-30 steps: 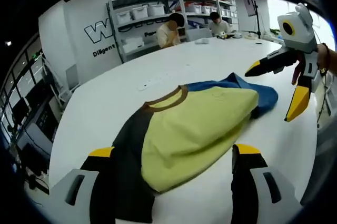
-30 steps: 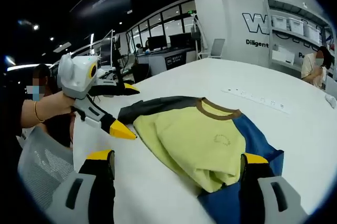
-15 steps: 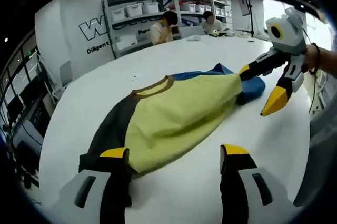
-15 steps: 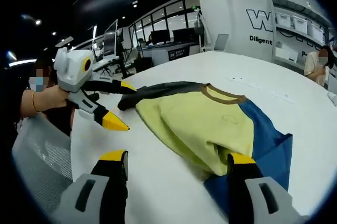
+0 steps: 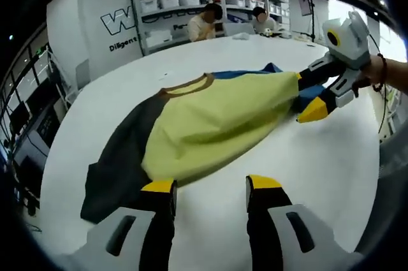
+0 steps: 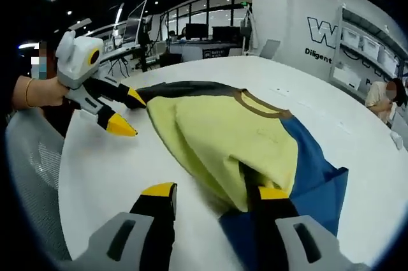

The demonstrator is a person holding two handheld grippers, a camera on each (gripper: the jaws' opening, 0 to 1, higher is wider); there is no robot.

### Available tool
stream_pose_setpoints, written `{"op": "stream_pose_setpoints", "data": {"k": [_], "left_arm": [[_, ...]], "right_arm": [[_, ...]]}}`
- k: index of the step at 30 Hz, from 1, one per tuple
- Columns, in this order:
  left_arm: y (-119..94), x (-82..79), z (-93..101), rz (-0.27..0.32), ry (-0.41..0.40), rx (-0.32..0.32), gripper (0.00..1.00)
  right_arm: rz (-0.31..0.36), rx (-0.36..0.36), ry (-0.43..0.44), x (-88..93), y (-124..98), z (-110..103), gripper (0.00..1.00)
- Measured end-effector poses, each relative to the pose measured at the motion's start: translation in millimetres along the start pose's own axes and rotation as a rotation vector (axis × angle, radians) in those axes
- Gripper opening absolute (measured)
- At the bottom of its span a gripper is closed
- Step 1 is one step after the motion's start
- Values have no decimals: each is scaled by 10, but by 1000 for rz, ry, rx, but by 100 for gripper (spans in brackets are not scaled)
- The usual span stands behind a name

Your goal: Fold the garment on the visible template until the final outline fits inside the template.

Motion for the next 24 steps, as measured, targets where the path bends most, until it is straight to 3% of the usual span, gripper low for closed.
{"op": "stream_pose_setpoints", "data": {"k": [9,16,18,21,24], "left_arm": [[71,55,-179,-28,21,-73,45],[175,-12,-302,-9,-13,-82,44],[202,-31,-317,-8,-10,-84,40],[202,-68,-364,22,60,-111,24],[201,-85,-382,25,51,-98,13]], "right_arm": [[-16,-4,-49,38,70,35,40],[-23,10,-82,38,107,55,33],[-30,24,-101,32,122,76,28],[-41,44,-135,34,131,104,19],[-42,30,-132,37,139,98,16]]}}
Point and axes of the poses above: the point that each gripper's makers call its tool centre point, and the gripper's own axes: y roughly forward along the fingers, z roughly to its right, x roughly out of its underside, the point moved 9 cm from there along -y, roughly backward along the fingers, and after that the axes turned 4 degrees about -z, right-handed, at the moved point
